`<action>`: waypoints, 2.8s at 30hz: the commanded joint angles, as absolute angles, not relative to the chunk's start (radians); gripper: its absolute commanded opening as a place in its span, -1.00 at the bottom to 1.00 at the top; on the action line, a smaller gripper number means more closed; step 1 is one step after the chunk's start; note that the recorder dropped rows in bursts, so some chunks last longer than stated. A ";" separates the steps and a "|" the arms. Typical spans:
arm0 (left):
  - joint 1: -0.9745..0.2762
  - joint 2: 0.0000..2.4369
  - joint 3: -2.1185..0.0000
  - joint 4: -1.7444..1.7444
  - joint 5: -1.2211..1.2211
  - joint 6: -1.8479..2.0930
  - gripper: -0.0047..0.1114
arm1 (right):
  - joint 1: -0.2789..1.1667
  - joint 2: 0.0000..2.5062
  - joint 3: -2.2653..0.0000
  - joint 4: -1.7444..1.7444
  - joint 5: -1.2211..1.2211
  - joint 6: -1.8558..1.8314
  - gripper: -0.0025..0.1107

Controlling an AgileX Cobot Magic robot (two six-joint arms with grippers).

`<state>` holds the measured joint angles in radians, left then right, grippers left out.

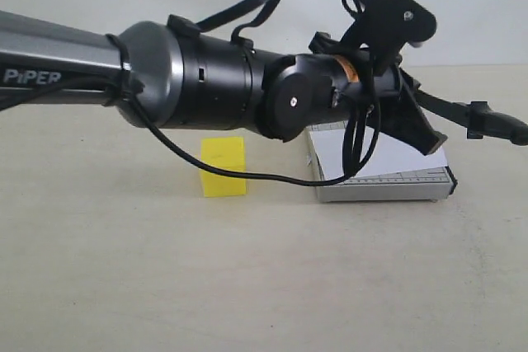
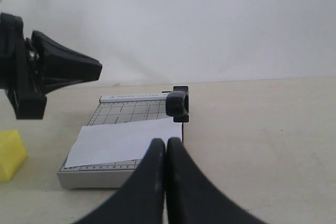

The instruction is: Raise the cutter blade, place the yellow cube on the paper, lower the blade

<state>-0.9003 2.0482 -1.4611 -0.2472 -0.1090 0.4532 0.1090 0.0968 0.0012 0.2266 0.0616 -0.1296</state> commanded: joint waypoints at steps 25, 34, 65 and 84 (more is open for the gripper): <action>-0.825 2.265 -1.519 -0.255 -0.157 0.451 -0.84 | 0.110 0.091 0.000 0.226 0.050 -0.132 -0.96; -0.819 2.310 -1.519 -0.255 -0.167 0.455 -0.84 | 0.110 0.091 0.000 0.226 0.054 -0.132 -0.96; -0.870 2.489 -1.783 -0.280 -0.072 0.443 -0.84 | 0.110 0.091 0.000 0.222 0.146 -0.132 -0.96; -0.872 2.463 -1.840 -0.280 0.000 0.453 -0.29 | 0.110 0.091 0.000 0.222 0.152 -0.132 -0.96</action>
<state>-0.8669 2.4862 -1.8339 -0.2703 -0.0141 0.4532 0.1090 0.0968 0.0012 0.2257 0.1509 -0.1296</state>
